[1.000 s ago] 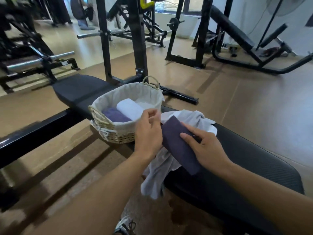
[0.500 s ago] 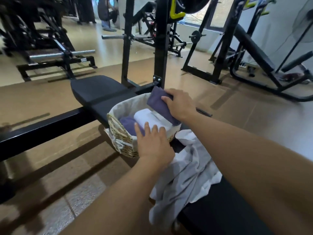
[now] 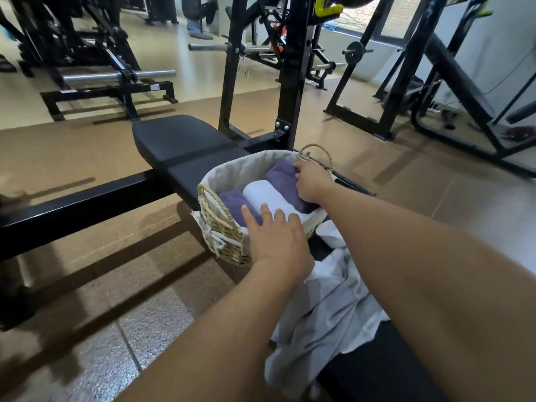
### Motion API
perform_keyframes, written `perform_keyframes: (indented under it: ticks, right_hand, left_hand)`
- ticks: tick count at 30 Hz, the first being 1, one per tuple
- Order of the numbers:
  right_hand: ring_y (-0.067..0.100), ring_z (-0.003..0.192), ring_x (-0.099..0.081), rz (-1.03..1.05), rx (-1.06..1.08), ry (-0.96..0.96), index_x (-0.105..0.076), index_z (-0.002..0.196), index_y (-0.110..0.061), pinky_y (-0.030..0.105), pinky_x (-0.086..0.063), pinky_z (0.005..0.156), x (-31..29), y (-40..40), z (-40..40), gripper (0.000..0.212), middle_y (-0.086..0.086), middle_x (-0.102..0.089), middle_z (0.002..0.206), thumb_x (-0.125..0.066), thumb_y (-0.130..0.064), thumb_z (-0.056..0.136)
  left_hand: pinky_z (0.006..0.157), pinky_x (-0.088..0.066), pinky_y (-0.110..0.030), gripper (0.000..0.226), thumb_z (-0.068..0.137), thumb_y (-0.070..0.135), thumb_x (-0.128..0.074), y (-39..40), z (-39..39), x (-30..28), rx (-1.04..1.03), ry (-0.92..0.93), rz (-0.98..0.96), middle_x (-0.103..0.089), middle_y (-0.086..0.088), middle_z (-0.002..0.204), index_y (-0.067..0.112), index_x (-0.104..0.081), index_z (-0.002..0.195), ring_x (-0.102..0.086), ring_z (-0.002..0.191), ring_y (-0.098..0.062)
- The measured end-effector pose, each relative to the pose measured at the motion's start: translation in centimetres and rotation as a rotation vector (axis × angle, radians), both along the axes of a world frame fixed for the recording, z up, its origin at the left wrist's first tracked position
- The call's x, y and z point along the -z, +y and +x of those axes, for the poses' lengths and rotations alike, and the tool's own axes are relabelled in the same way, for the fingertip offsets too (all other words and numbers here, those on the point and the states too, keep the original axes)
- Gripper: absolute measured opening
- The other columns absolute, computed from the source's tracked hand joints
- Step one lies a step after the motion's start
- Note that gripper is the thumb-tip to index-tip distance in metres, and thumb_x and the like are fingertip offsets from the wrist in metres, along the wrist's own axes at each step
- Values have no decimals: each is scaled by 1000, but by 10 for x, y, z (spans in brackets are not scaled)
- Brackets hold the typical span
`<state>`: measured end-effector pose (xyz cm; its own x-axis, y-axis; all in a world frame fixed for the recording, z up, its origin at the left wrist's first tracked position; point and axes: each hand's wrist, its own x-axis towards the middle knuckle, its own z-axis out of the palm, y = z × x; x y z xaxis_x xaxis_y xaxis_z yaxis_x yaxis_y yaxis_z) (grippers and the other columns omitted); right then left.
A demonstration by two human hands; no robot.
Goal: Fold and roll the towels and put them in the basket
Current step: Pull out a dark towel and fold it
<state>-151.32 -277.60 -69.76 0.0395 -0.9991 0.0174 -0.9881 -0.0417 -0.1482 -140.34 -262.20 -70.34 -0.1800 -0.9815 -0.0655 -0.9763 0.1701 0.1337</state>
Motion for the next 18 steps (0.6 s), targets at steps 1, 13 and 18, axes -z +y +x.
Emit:
perform_keyframes:
  ticks: [1, 13, 18]
  right_hand:
    - [34, 127, -55, 6, -34, 52, -55, 136, -9, 31, -42, 102, -1, 1, 0, 36, 15, -60, 135, -48, -12, 101]
    - [26, 114, -60, 219, -226, 354, -72, 123, -18, 35, -48, 99, -54, 19, 5, 38, 6, -68, 124, -67, -42, 94]
    - [26, 117, -59, 363, -300, 478, -63, 135, -18, 40, -47, 105, -54, 25, 5, 48, 5, -66, 129, -71, -35, 92]
  left_hand:
    - [118, 8, -70, 60, 93, 38, -48, 0, 0, 0, 1, 4, -2, -35, -10, 157, 15, -35, 148, -6, 155, -38]
    - [119, 3, -68, 63, 92, 43, -54, 3, 0, -2, 5, 40, -1, -39, -11, 153, 15, -38, 145, -13, 153, -38]
    - [121, 1, -65, 52, 91, 39, -53, 4, 1, 0, 21, 63, -46, -49, -8, 142, 14, -45, 137, -24, 148, -34]
